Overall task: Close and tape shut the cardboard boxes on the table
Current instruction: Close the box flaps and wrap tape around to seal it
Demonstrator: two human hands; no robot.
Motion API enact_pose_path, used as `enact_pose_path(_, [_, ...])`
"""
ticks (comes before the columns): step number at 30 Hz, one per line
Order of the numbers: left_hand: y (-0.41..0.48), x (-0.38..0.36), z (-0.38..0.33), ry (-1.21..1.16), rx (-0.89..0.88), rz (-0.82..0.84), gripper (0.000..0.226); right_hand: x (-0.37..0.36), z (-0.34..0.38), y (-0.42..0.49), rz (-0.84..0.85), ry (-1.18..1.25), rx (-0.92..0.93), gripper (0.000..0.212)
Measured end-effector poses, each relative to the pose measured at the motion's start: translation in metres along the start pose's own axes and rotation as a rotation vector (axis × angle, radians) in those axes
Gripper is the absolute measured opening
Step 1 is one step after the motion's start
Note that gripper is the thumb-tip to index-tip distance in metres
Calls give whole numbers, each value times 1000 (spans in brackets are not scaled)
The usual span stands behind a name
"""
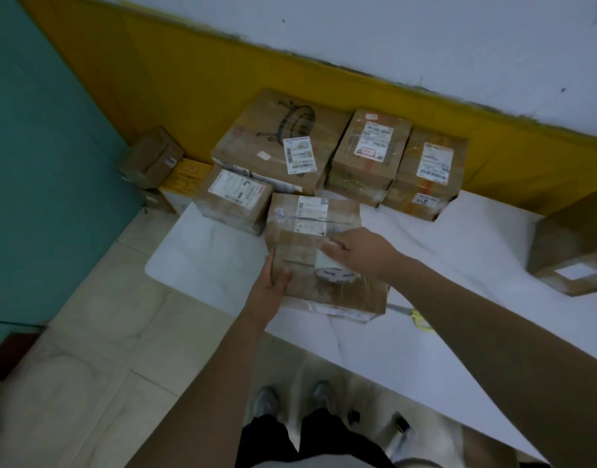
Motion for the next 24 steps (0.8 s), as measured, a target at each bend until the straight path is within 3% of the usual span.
enact_pose_path(4, [2, 12, -3, 131, 95, -75, 75, -2, 3, 2, -60, 12, -12, 51])
enact_pose_path(8, [30, 23, -45, 337, -32, -274, 62, -5, 7, 8, -61, 24, -10, 47])
enact_pose_path(11, [68, 0, -54, 709, -114, -168, 57, -4, 8, 16, -77, 31, -17, 47])
enact_pose_path(15, [79, -14, -30, 1083, -142, -92, 75, -4, 12, 18, -126, 65, -28, 50])
enact_pose_path(17, [75, -16, -33, 1136, -134, -100, 73, -8, 12, 14, -114, 106, -19, 56])
enact_pose_path(21, [67, -17, -49, 1078, -145, -181, 59, -11, -29, 5, -31, 518, -134, 54])
enact_pose_path(24, [63, -16, -56, 1013, -151, -209, 53, 18, -58, -11, -108, 229, -70, 54])
Point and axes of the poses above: each hand's wrist, its own y-axis towards the middle knuckle, its own x-axis out of the back of the hand, z = x × y, the point moved 9 cm from there along y, towards the middle knuckle, and after that the axes turned 4 degrees about -x, right-handed, at the moved point
